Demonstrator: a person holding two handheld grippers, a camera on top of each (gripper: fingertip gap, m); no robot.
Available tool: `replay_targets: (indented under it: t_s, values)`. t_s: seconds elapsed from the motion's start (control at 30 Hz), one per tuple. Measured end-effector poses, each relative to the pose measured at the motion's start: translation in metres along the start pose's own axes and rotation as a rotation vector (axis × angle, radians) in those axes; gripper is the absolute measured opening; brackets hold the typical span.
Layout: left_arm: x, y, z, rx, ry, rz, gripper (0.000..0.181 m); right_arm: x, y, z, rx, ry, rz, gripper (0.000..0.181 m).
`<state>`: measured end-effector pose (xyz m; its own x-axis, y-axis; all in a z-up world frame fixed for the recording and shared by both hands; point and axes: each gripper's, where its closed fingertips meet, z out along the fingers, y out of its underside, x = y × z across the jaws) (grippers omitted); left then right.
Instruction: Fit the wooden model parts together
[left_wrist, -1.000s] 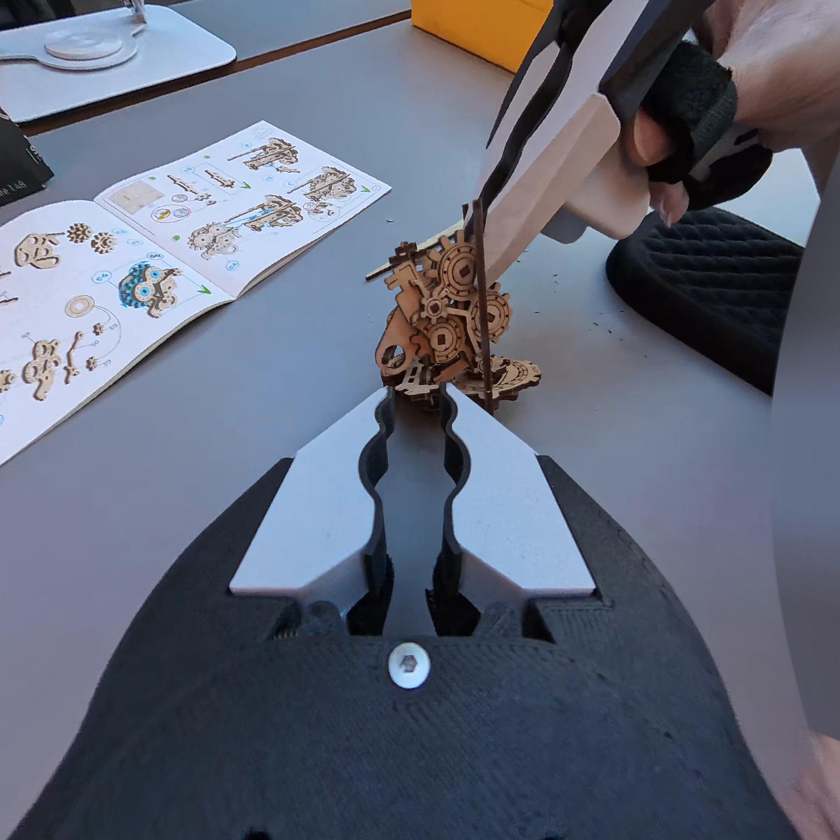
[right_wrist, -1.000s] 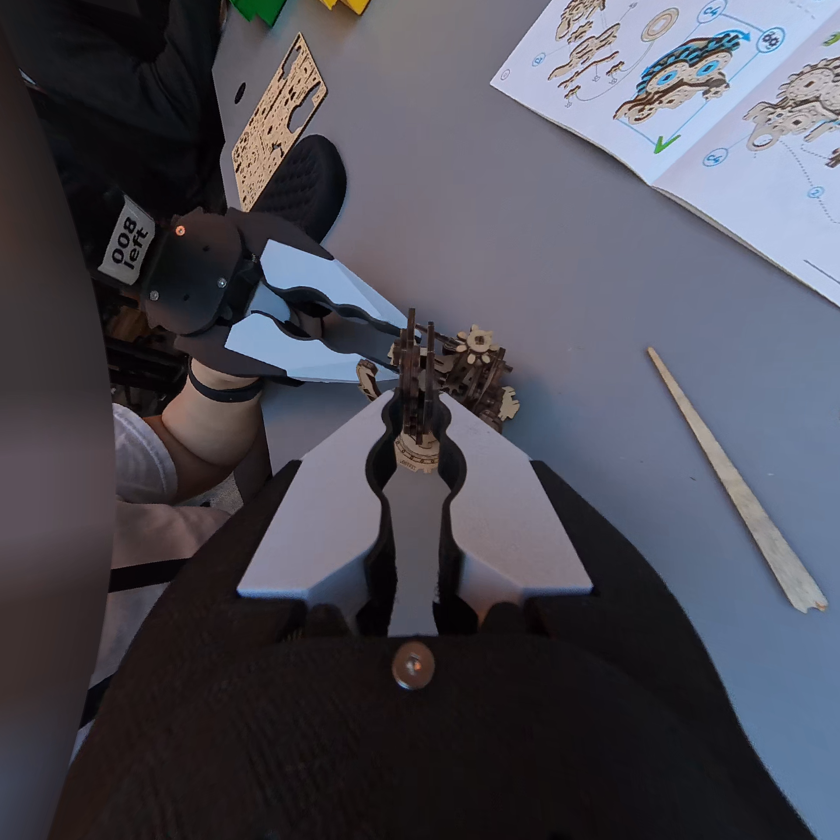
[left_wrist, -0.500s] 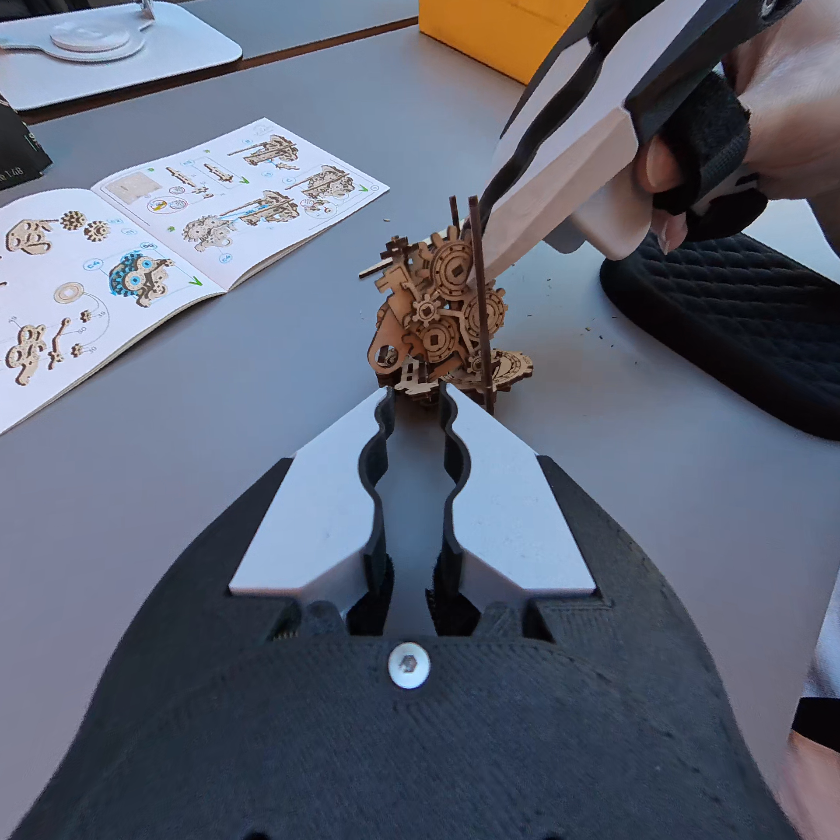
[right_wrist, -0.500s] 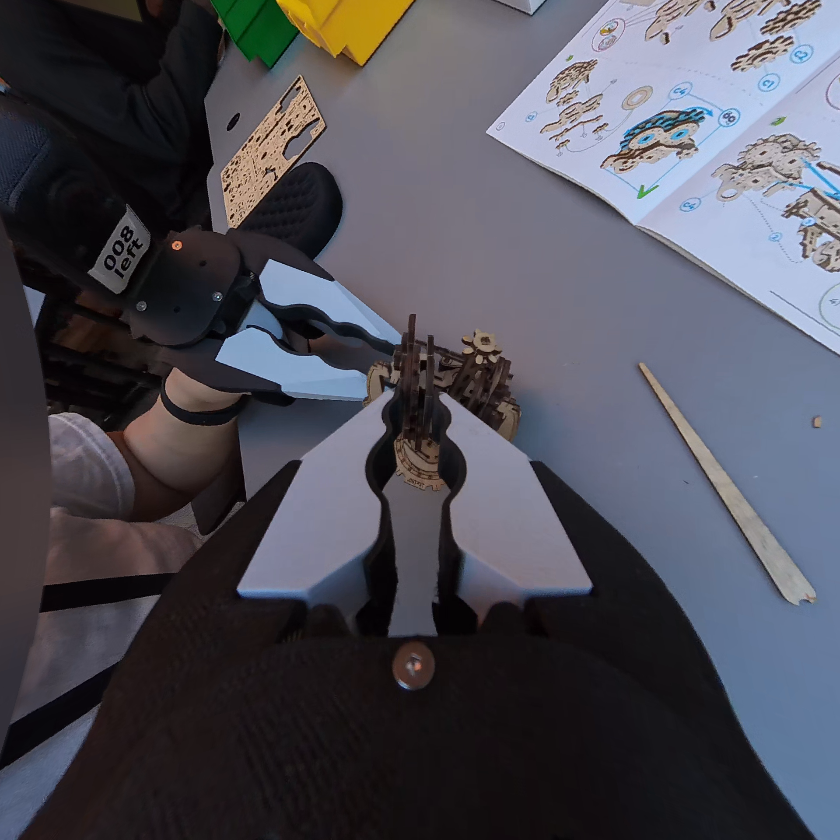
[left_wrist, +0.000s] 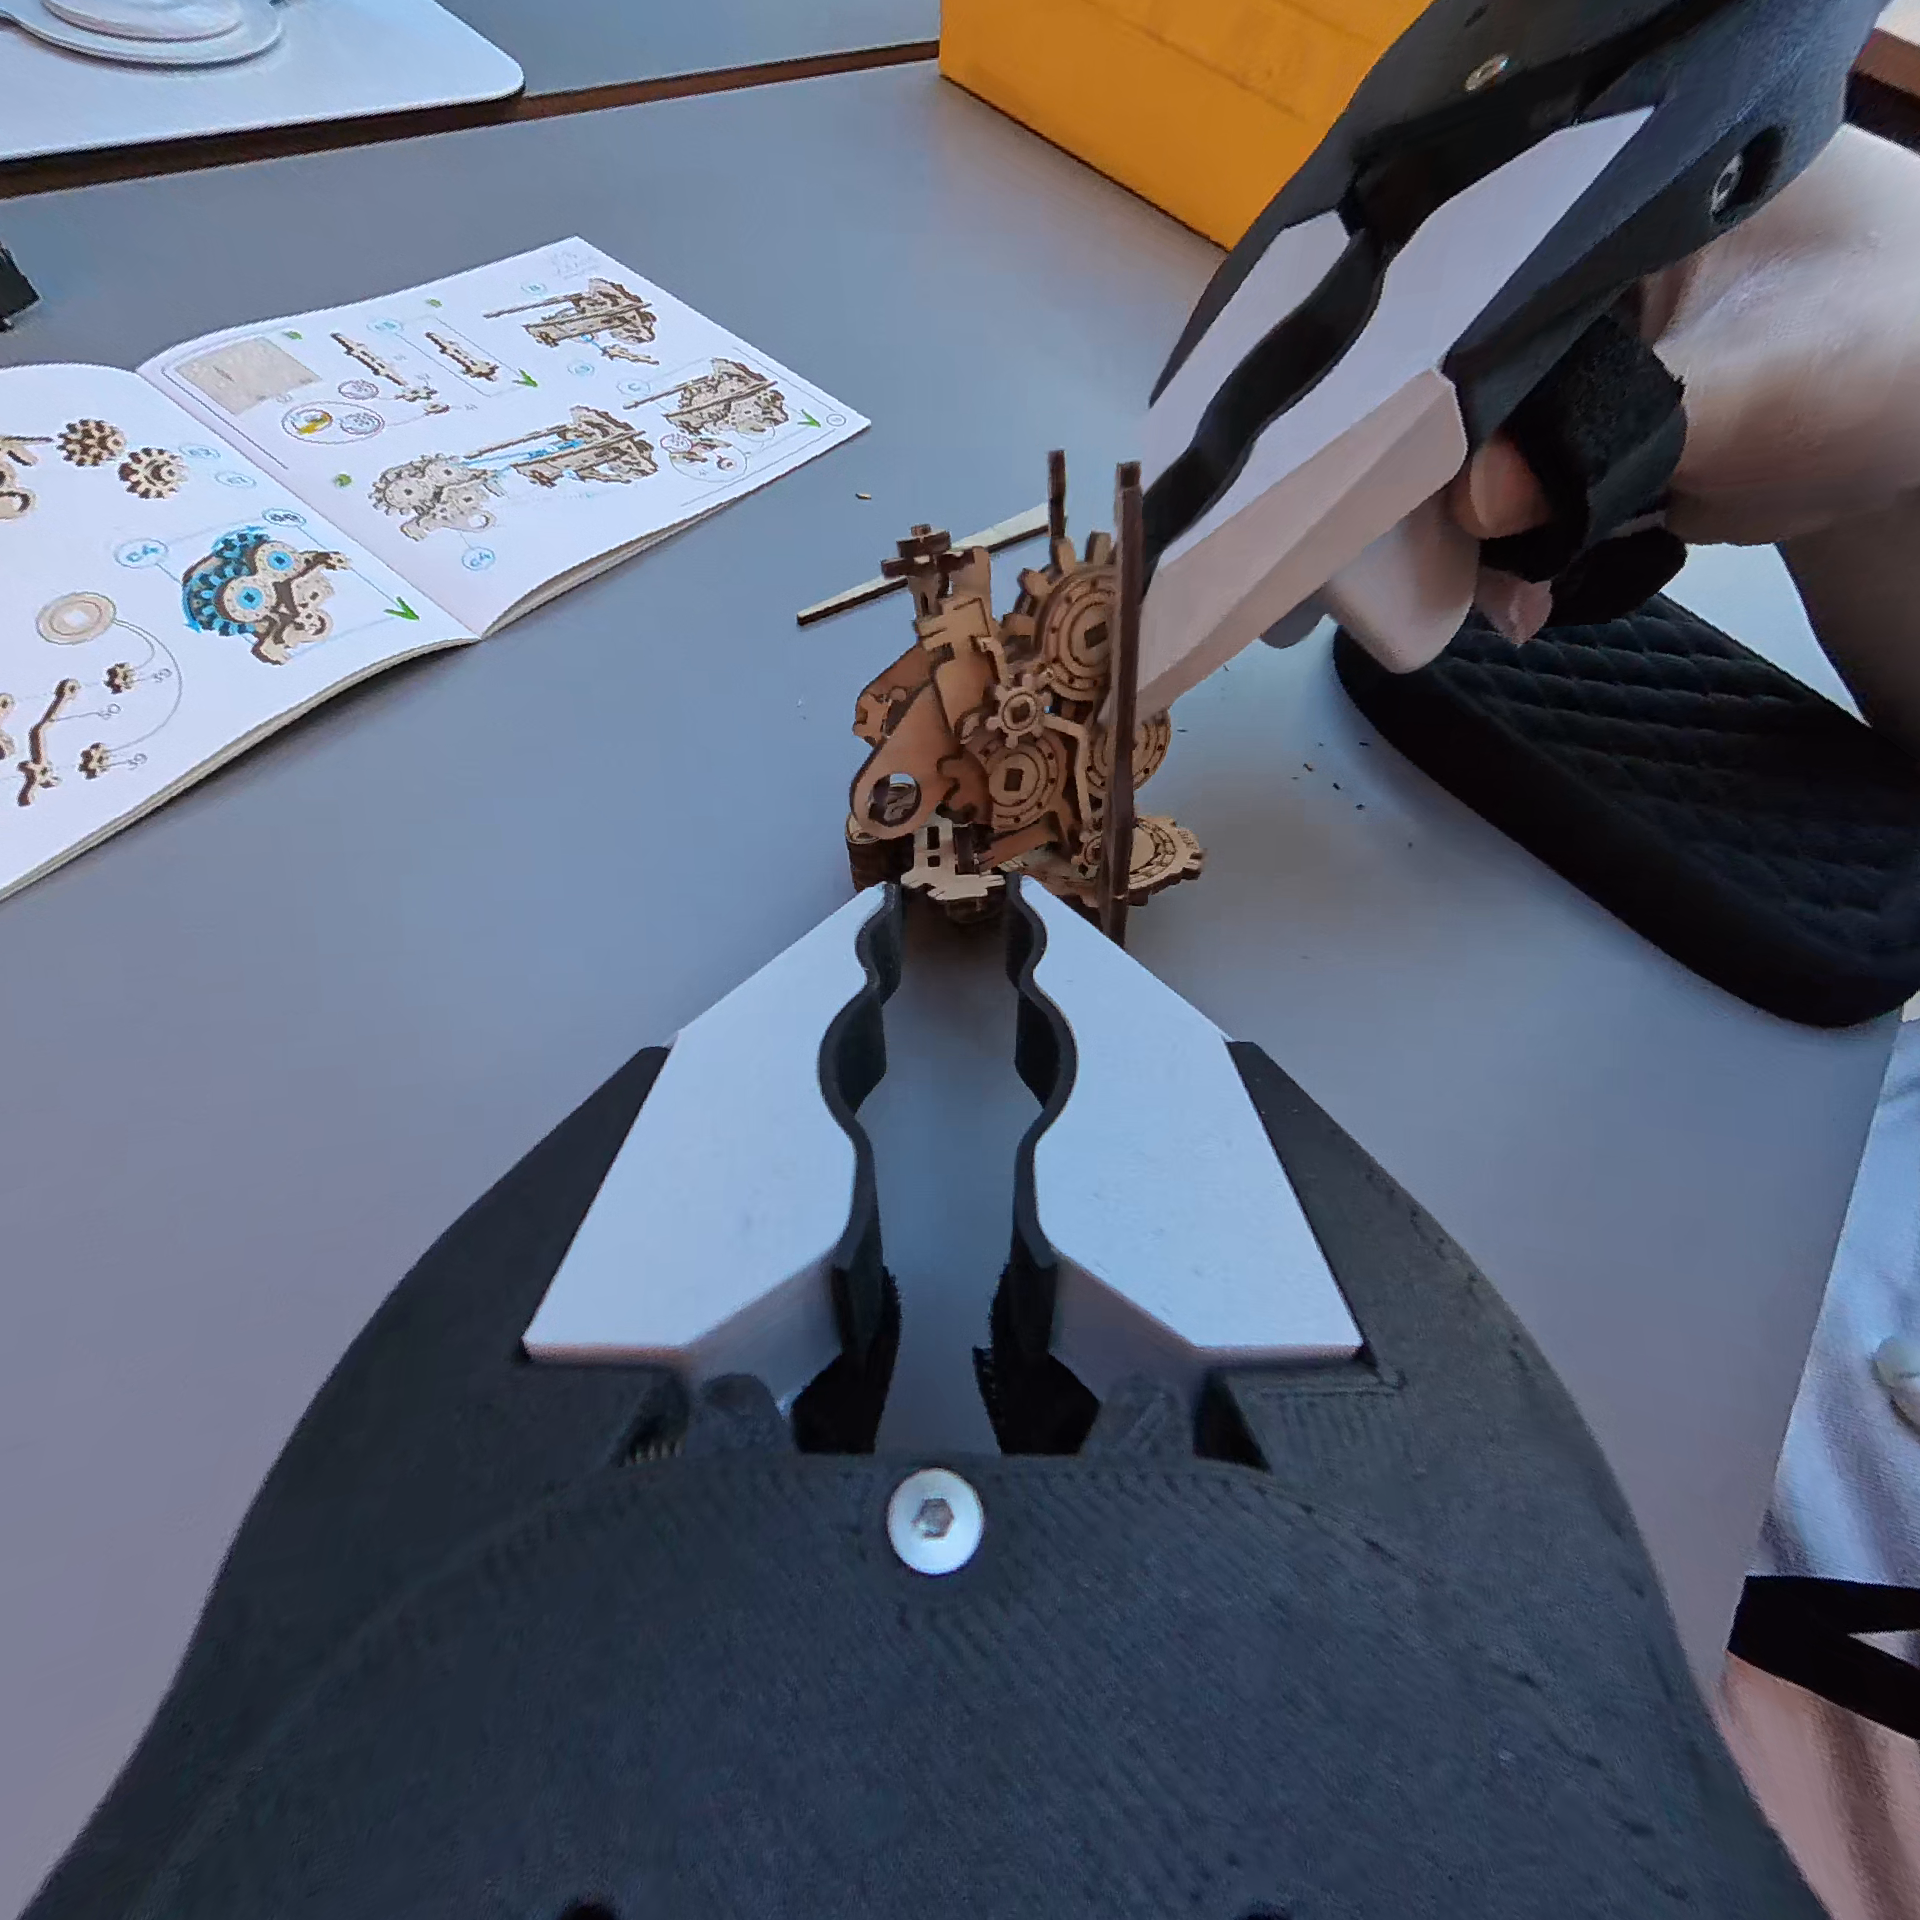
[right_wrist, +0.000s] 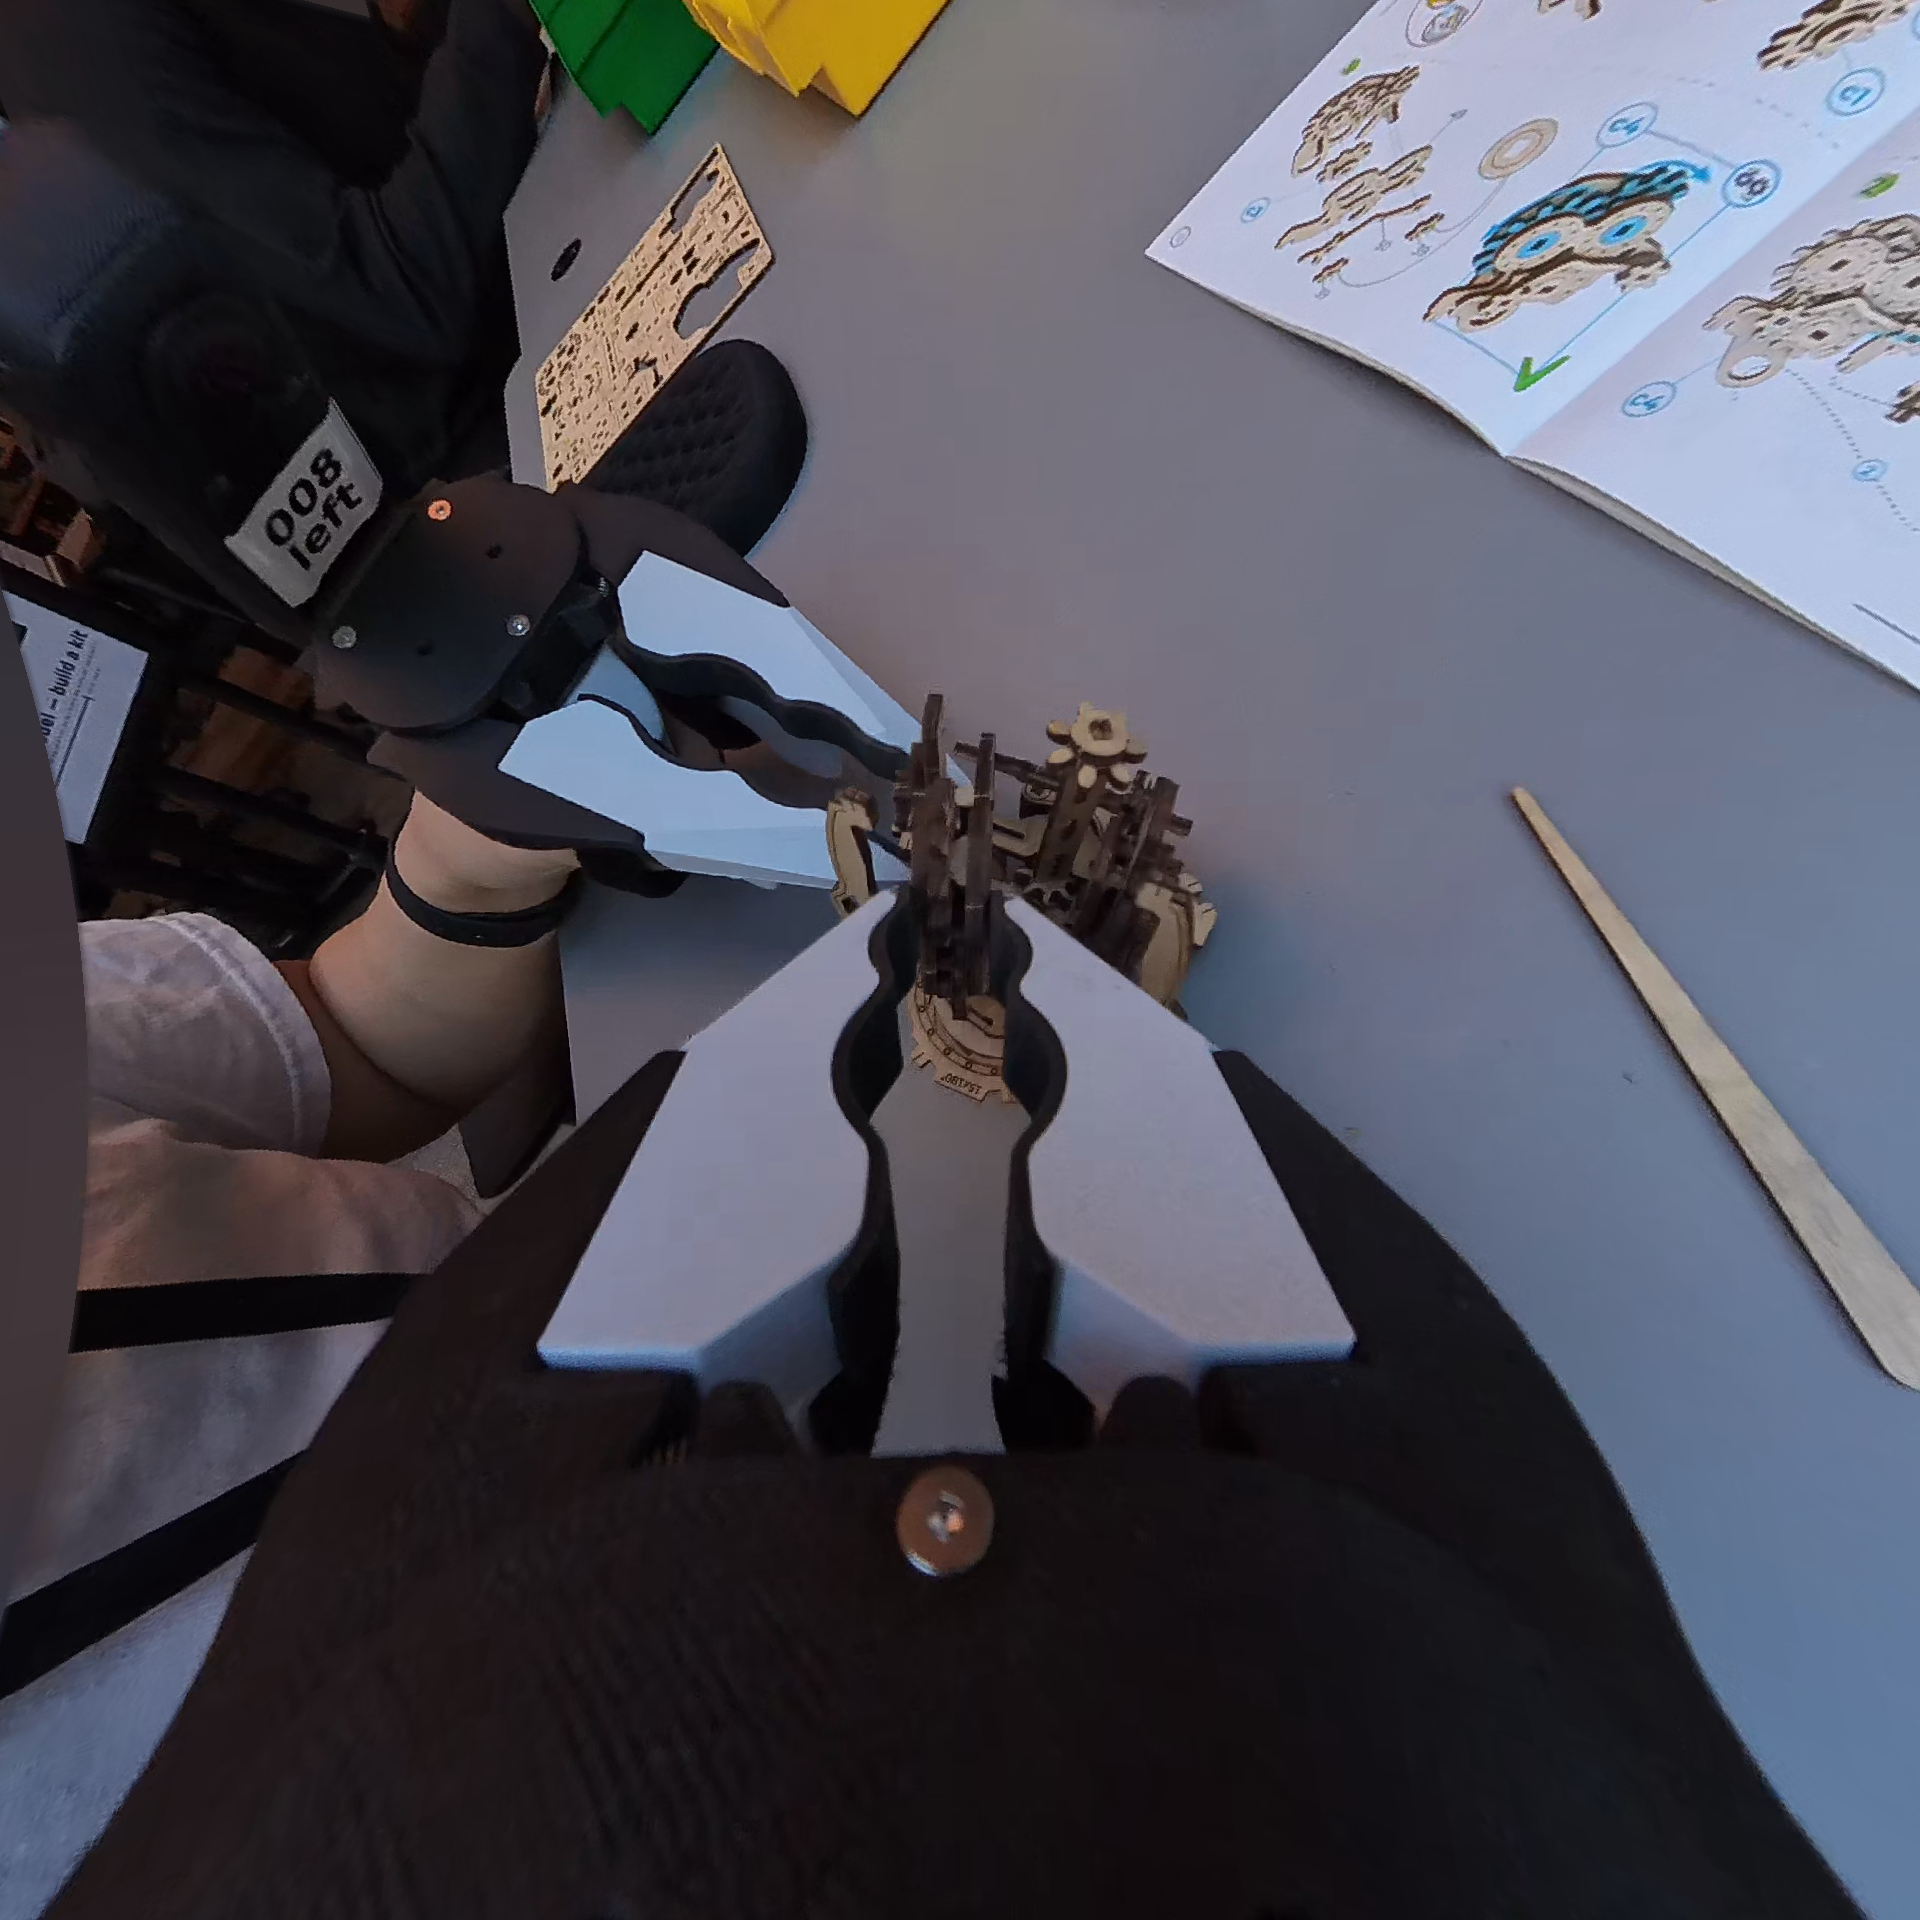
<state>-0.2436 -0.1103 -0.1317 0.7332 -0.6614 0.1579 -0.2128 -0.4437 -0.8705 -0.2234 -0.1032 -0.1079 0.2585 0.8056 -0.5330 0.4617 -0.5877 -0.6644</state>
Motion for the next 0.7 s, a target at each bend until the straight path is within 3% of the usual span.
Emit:
replay_targets:
  t_s: [0.43, 0.7]
  values:
    - [0.0029, 0.0, 0.001, 0.0, -0.036, 0.024, 0.018, 0.0003, 0.0065, 0.0033, -0.038, 0.073, -0.006, 0.01]
    - [0.0027, -0.0002, 0.0016, 0.002, -0.049, 0.012, 0.018, 0.0006, 0.007, 0.0026, 0.028, 0.08, 0.0, 0.01]
